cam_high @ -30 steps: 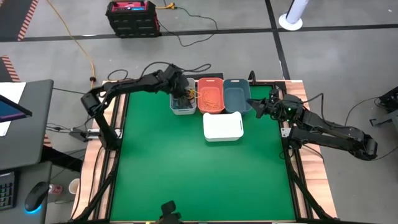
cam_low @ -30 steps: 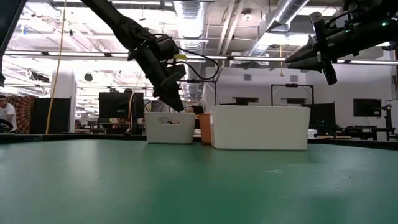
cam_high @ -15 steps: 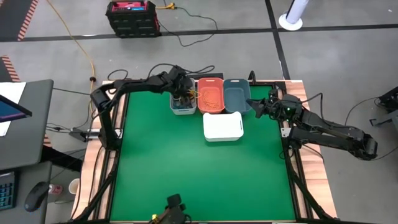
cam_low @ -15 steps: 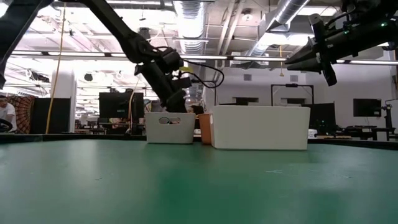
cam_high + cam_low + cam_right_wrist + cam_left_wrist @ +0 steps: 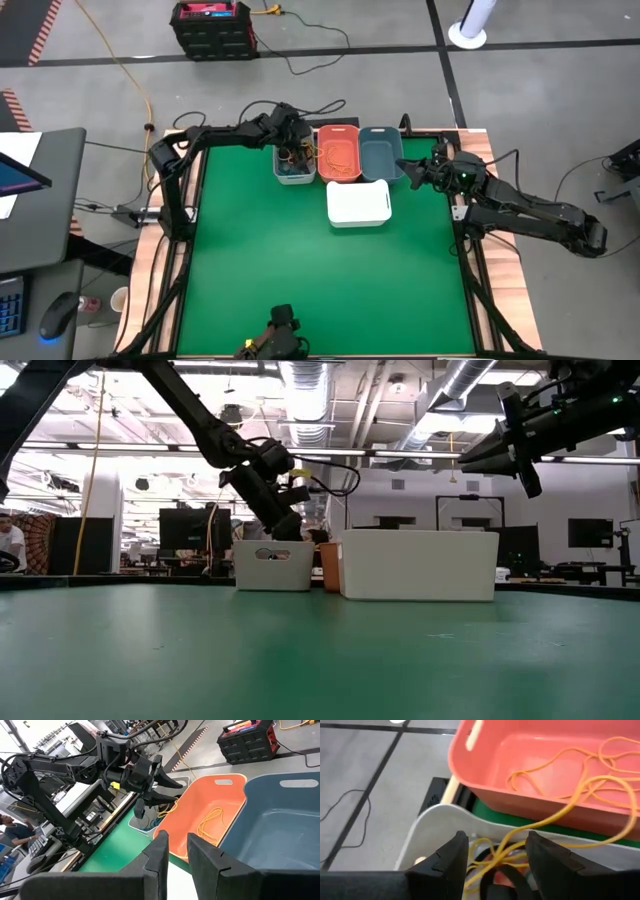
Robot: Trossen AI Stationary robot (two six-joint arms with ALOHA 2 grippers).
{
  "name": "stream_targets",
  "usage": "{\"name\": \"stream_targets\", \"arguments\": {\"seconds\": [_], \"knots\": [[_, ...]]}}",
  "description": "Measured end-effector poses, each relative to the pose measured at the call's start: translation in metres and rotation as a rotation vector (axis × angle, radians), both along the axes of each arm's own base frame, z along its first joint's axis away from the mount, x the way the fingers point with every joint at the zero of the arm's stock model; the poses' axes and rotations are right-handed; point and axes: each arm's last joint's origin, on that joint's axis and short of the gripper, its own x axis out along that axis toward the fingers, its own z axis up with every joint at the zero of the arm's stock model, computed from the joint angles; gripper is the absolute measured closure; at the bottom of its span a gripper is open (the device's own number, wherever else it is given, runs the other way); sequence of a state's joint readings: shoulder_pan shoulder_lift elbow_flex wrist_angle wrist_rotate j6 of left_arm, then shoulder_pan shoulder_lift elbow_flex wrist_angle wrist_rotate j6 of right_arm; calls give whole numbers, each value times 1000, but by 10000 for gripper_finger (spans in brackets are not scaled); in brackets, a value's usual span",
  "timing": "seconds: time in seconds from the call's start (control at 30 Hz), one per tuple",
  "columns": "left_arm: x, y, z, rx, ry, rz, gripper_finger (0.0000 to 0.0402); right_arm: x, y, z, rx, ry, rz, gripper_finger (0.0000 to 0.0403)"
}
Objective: Sort rubber bands into baskets
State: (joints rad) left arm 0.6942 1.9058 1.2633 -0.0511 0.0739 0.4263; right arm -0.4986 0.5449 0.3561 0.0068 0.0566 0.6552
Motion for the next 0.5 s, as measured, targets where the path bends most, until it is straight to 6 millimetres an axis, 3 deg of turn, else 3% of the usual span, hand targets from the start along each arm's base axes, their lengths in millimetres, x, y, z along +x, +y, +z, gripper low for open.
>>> {"name": "stream_targets", "arguments": {"seconds": [0.5], "knots": [[5, 5, -39, -87, 47, -35, 220, 0, -1, 0, 13, -7, -29, 306]]}}
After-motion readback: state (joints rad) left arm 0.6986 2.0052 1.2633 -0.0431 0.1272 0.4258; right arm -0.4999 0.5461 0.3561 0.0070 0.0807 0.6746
